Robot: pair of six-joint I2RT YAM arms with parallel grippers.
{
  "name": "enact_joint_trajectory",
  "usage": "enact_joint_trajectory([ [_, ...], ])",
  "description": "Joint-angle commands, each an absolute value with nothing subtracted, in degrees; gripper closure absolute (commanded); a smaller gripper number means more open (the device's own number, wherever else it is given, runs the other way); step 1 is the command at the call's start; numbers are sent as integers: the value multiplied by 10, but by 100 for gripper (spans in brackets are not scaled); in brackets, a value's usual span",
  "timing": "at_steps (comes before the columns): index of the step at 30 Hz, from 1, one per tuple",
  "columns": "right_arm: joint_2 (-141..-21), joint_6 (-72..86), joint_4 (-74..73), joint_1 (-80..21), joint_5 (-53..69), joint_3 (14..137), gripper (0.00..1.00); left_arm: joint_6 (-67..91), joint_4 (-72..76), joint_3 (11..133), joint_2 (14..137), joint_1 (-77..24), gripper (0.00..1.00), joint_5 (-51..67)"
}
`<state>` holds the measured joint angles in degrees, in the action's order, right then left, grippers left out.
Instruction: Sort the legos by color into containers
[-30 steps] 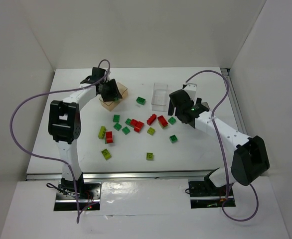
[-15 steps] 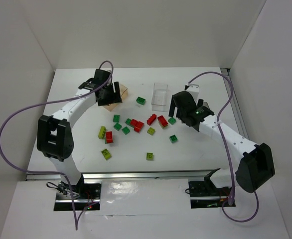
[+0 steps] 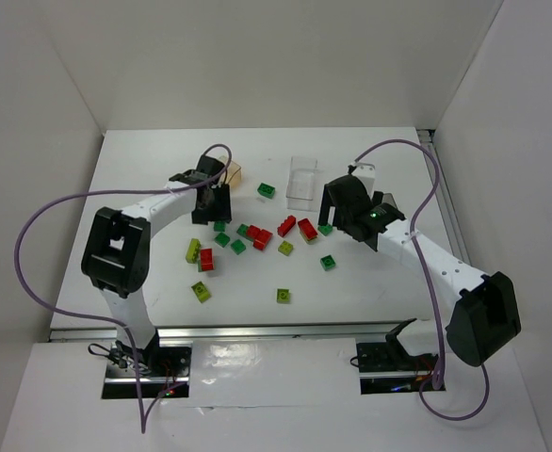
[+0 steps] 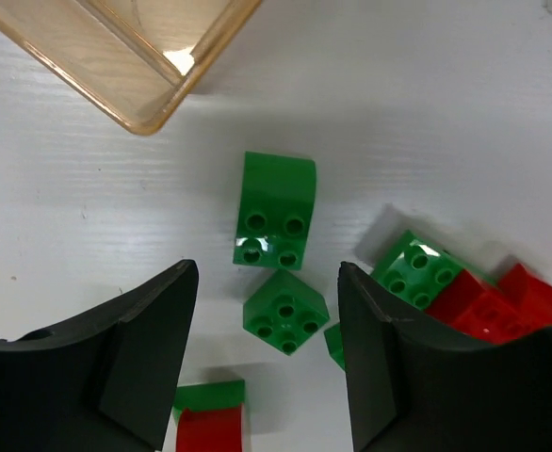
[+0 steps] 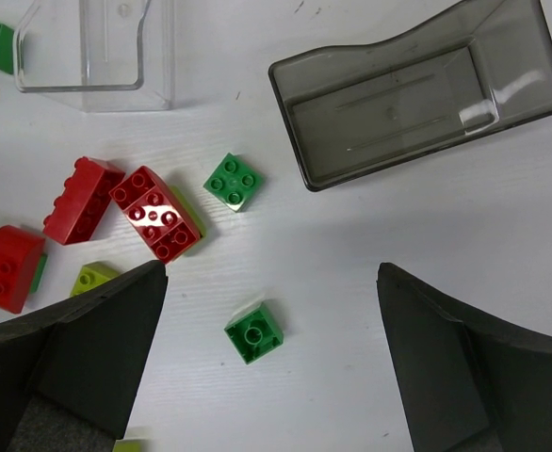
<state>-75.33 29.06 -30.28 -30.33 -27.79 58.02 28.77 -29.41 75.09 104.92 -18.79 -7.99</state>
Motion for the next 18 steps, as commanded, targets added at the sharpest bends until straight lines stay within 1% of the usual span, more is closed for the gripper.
enact_joint_trajectory([
  [1, -742, 290, -324, -301, -287, 592, 0, 287, -263, 751, 1070, -183, 29, -87],
  [5, -747, 290, -330, -301, -287, 597, 0, 287, -263, 757, 1092, -183, 29, -87],
  [10, -752, 290, -330, -301, -281, 597, 0, 287, -257, 768, 1114, -183, 39, -95],
  [11, -752, 290, -330, -301, -281, 597, 0, 287, -257, 776, 1121, -183, 50, -89],
  [12, -758, 290, -335, -301, -281, 597, 0, 287, -257, 776, 1121, -183, 55, -83],
  [14, -758, 290, -335, -301, -281, 603, 0, 287, -257, 788, 1121, -183, 69, -83],
  [15, -758, 290, -335, -301, -281, 603, 0, 287, -271, 794, 1121, -183, 79, -83],
  [16, -758, 290, -341, -301, -281, 603, 0, 287, -283, 803, 1108, -183, 82, -83],
  [18, -758, 290, -341, -301, -281, 609, 0, 287, -305, 821, 1088, -183, 82, -88],
])
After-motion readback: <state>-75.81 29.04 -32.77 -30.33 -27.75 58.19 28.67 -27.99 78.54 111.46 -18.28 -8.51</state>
